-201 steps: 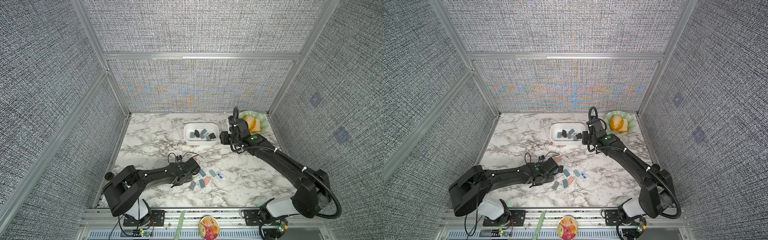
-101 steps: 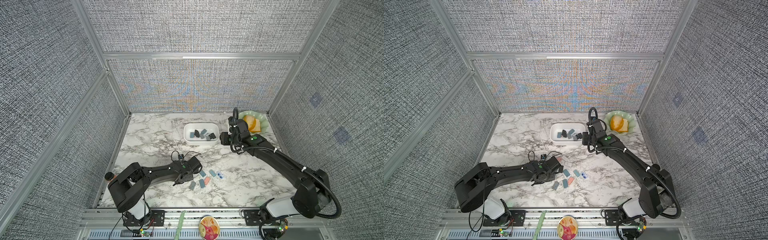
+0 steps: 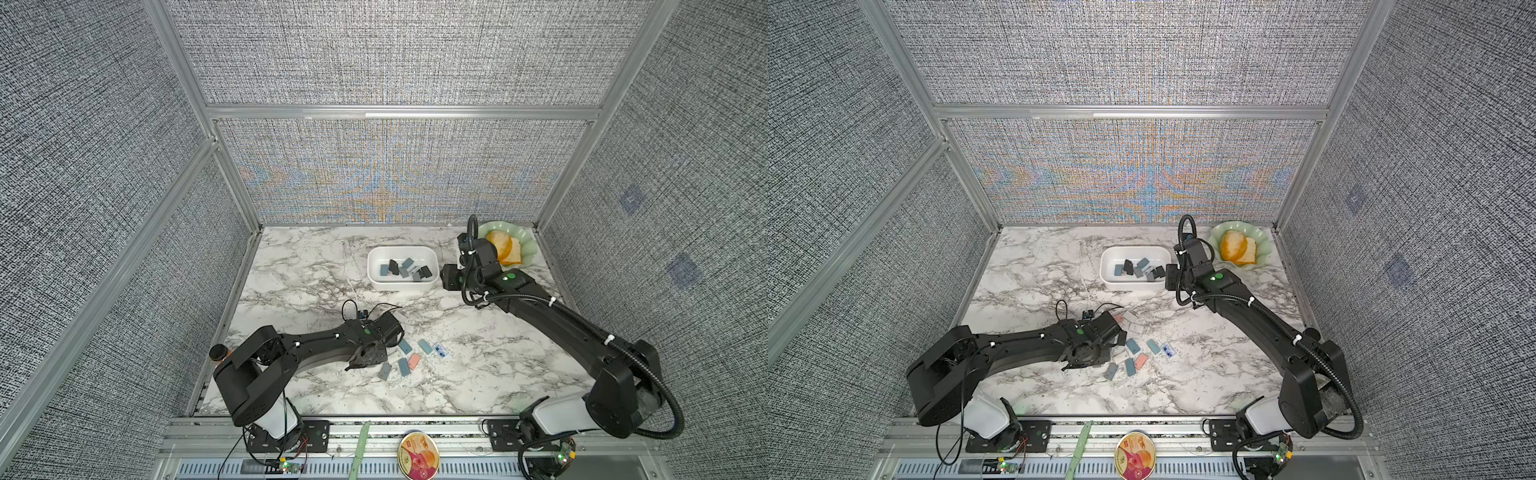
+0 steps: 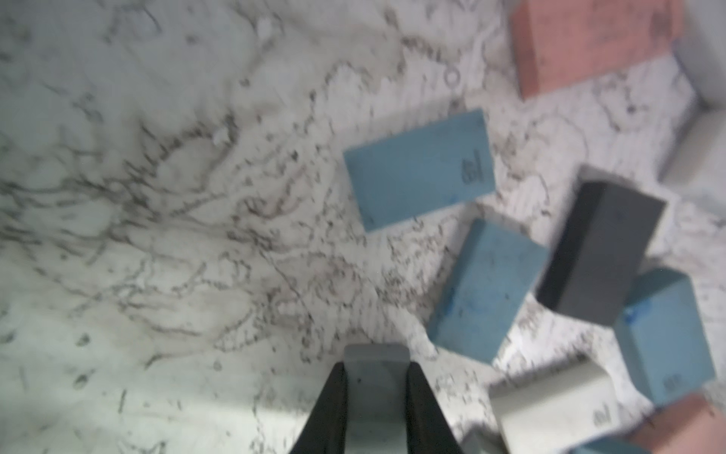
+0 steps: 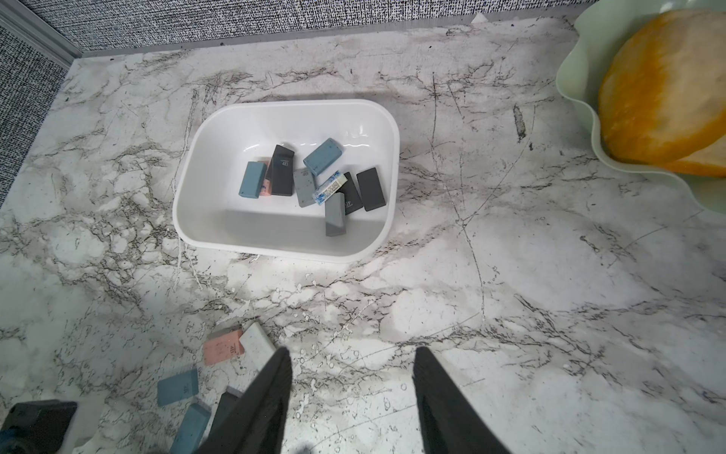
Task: Put the eraser in the storage box
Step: Pick up the eraser from the center of the board, then place the eraser in the storage box.
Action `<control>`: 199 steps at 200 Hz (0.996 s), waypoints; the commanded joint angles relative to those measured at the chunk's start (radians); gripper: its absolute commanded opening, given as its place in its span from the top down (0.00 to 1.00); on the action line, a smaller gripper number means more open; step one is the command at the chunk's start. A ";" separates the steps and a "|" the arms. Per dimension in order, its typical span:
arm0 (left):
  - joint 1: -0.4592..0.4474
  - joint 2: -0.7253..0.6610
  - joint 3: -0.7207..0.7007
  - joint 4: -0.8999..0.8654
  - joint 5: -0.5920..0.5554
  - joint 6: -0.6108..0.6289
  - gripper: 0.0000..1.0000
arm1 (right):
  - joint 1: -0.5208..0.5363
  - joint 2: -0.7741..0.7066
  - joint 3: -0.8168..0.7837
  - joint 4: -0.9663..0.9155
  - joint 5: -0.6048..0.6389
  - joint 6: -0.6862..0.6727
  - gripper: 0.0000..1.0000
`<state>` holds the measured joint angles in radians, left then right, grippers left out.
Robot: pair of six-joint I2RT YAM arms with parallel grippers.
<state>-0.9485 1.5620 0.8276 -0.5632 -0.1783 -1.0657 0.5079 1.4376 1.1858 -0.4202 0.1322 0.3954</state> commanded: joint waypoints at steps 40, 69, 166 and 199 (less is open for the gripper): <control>0.005 -0.070 0.077 -0.101 -0.030 0.020 0.74 | -0.008 -0.015 -0.006 -0.002 0.017 0.003 0.46; 0.032 -0.083 0.156 -0.131 -0.061 0.073 0.74 | -0.014 -0.022 -0.017 -0.003 0.017 0.003 0.46; 0.220 0.109 0.611 -0.143 -0.103 0.398 0.73 | -0.064 -0.089 -0.083 -0.033 0.027 0.014 0.46; 0.279 0.269 0.825 -0.173 -0.070 0.496 0.73 | -0.082 -0.113 -0.111 -0.052 0.027 0.027 0.46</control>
<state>-0.6998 1.7508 1.5417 -0.7082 -0.2619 -0.6773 0.4351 1.3388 1.0889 -0.4404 0.1532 0.4042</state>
